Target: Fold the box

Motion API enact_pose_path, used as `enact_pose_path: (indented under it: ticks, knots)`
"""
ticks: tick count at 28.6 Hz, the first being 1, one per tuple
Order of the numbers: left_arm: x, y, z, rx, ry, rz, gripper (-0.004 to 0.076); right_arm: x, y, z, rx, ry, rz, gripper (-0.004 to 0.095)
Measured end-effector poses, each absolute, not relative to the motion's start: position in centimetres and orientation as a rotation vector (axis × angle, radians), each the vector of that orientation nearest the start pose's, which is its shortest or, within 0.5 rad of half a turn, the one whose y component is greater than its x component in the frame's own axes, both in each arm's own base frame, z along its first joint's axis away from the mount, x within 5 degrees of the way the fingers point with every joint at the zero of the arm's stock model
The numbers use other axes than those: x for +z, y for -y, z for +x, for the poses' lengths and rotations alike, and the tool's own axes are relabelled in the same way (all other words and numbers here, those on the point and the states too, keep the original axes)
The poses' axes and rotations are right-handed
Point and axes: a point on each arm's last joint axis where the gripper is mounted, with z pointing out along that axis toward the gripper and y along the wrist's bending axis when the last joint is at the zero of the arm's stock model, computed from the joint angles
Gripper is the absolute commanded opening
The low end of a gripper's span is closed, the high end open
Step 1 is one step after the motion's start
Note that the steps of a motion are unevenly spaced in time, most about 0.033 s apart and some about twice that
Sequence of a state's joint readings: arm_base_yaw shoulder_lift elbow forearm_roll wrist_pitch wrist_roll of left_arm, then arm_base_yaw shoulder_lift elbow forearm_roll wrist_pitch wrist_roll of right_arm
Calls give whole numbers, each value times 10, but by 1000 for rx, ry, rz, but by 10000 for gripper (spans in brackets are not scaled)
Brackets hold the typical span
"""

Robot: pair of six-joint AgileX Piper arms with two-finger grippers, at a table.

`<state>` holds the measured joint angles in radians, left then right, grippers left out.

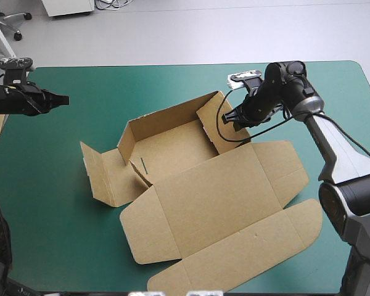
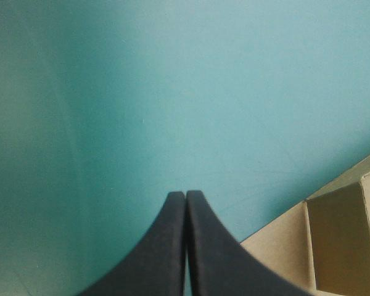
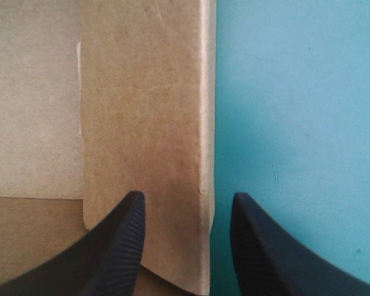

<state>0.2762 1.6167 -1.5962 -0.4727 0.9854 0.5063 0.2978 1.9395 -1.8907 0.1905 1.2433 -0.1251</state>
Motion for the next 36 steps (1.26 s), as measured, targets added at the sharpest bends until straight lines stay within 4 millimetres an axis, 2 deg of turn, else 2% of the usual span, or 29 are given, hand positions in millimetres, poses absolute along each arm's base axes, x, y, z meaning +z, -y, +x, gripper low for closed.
enact_pose_path:
  ticks: [3, 8, 25, 26, 28, 31, 32, 36]
  knots:
    - [378, -63, 351, -232, -2361, 120, -14, 309, -141, 402, 310, -2753, -546, 465]
    - [378, -63, 351, -232, -2361, 120, -14, 300, -142, 406, 310, -2772, -542, 532]
    - [378, -63, 351, -232, -2361, 119, -14, 273, -148, 415, 357, -2841, -503, 527]
    - [378, -63, 351, -232, -2362, 120, -14, 272, -148, 415, 361, -2844, -502, 507]
    - [378, -63, 351, -232, -2362, 120, -14, 269, -149, 416, 366, -2849, -501, 376]
    - [378, -63, 351, -235, -2364, 121, -14, 269, -149, 416, 367, -2850, -501, 26]
    - [378, -63, 351, -235, -2364, 121, -14, 269, -149, 416, 365, -2850, -501, -28]
    - [378, -63, 351, -235, -2364, 121, -15, 270, -148, 417, 346, -2845, -511, -22]
